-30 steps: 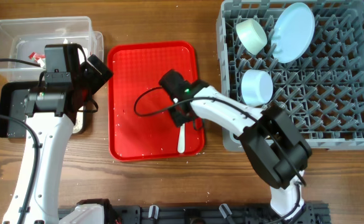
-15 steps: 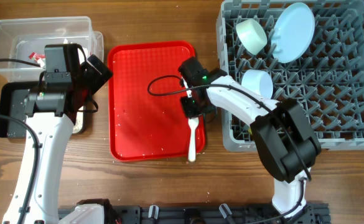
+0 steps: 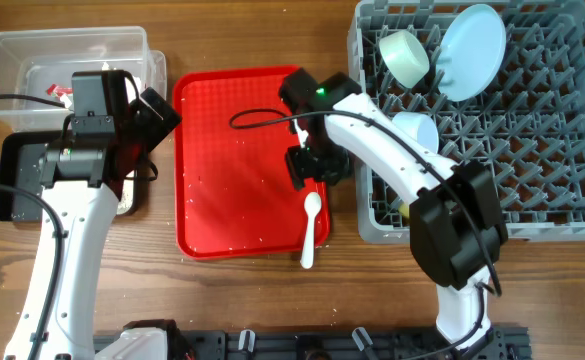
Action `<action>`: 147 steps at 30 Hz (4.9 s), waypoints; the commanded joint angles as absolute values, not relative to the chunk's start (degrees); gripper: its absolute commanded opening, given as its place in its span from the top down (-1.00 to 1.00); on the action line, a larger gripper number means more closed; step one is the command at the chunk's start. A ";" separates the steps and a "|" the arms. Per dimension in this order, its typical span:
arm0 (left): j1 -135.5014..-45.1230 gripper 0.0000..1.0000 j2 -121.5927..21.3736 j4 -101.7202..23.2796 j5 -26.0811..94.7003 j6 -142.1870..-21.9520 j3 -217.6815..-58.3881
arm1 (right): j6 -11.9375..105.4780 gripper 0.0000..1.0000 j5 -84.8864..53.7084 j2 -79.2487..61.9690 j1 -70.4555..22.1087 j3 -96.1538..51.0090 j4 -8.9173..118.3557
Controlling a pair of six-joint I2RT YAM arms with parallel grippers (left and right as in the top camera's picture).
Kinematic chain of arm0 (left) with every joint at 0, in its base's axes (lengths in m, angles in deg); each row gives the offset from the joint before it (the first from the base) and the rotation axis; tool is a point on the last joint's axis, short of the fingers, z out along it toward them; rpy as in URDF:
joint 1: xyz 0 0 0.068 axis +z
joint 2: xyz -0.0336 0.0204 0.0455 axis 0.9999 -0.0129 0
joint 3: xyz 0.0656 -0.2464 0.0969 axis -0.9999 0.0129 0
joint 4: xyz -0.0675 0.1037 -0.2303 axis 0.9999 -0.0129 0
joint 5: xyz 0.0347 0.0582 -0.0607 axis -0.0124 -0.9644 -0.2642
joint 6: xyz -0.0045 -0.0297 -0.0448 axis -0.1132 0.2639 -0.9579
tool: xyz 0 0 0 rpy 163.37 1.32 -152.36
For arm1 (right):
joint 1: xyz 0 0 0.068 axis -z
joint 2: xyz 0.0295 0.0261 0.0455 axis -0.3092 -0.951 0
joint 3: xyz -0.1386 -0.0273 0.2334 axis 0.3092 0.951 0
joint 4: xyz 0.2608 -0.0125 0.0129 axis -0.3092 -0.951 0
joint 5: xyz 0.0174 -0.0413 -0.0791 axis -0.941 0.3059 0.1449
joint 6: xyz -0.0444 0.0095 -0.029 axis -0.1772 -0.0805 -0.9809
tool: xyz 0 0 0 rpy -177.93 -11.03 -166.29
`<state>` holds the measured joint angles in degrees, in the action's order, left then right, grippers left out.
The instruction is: Sort waste into correct bins and load items into the dishwasher rack
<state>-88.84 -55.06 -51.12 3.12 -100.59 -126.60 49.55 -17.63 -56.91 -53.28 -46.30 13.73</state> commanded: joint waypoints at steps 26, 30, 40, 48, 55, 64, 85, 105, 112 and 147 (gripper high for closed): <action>-89.12 -1.00 -55.13 -50.97 2.33 -100.31 -126.84 | 61.13 0.26 -6.00 -57.57 -67.07 -25.91 28.83; -89.10 -1.00 -55.13 -50.97 2.33 -100.31 -126.84 | 61.09 0.61 -2.44 -57.57 -66.63 -25.91 32.24; -89.10 -1.00 -55.13 -50.97 2.33 -100.31 -126.84 | 56.72 0.91 0.16 -56.91 -61.58 -37.16 26.23; -89.10 -1.00 -55.13 -50.97 2.33 -100.31 -126.84 | 64.32 0.91 1.73 -43.86 -46.43 -59.32 8.90; -89.12 -1.00 -55.13 -50.97 2.33 -100.31 -126.84 | 84.69 0.91 1.01 -41.81 -19.90 -58.63 5.40; -89.10 -1.00 -55.13 -50.97 2.33 -100.31 -126.84 | 103.77 0.89 9.62 -41.90 -17.06 -44.02 14.21; -89.12 -1.00 -55.13 -50.97 2.33 -100.31 -126.84 | 51.01 -0.99 -5.55 7.00 -16.53 -42.08 13.29; -89.10 -1.00 -55.13 -50.97 2.33 -100.31 -126.84 | 57.31 -0.99 1.23 49.60 -24.82 42.20 80.63; -89.10 -1.00 -55.13 -50.95 2.33 -100.31 -126.84 | 53.46 -0.99 -1.59 61.99 -24.82 47.97 81.09; -87.42 -1.00 14.49 -4.41 10.31 -75.98 -62.41 | 52.54 -0.99 -4.67 61.86 -24.82 48.01 81.05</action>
